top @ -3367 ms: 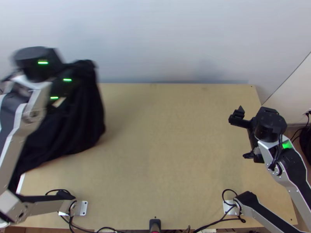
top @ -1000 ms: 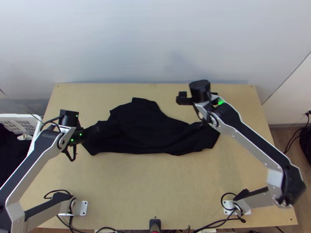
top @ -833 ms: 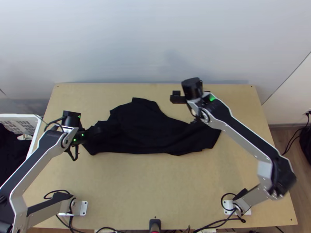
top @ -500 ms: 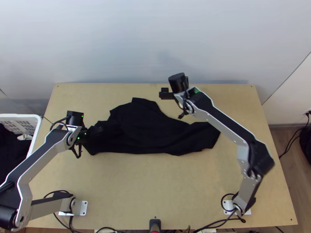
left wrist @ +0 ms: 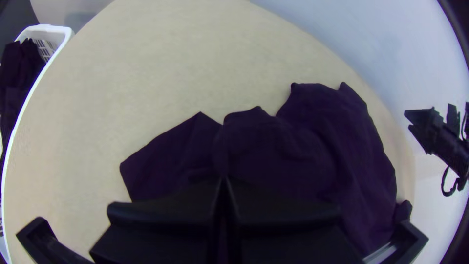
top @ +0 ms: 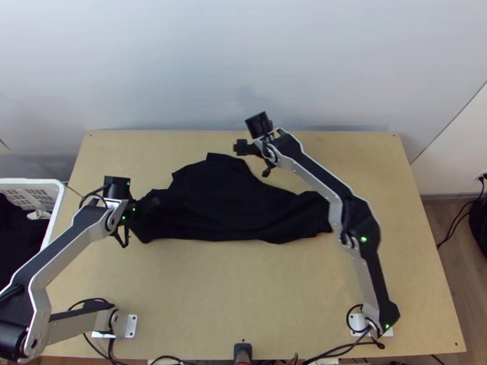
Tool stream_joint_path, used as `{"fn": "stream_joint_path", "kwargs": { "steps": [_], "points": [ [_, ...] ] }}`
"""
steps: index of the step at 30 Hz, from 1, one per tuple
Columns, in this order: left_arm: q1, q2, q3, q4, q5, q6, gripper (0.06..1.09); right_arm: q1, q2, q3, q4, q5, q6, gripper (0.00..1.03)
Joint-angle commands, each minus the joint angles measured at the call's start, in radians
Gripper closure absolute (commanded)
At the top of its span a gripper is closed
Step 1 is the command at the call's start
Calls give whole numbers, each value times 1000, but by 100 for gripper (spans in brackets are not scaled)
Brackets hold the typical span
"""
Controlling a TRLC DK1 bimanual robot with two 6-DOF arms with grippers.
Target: Fold the t-shirt
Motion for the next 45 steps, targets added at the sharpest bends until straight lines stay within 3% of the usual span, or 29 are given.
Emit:
{"fn": "stream_joint_path", "kwargs": {
  "steps": [1,18,26,27,29,36,45],
  "points": [
    [1,-84,-30,-31,-5,2,105,35,165,194,-55,-128,29,10],
    [-65,-383,23,-275,52,0,105,50,283,215,-17,-116,7,10],
    [-59,-397,9,-289,60,-1,105,32,292,214,-3,-76,7,10],
    [-59,-397,5,-287,60,-3,105,32,292,214,-9,-76,6,13],
    [-58,-395,-1,-284,58,-3,105,32,291,211,-10,-77,-3,28],
    [-33,-367,-11,-258,58,-3,105,35,288,209,-9,-85,-45,101],
    [-7,-337,3,-235,58,-3,105,41,234,192,-55,-85,-56,100]
  ]
}}
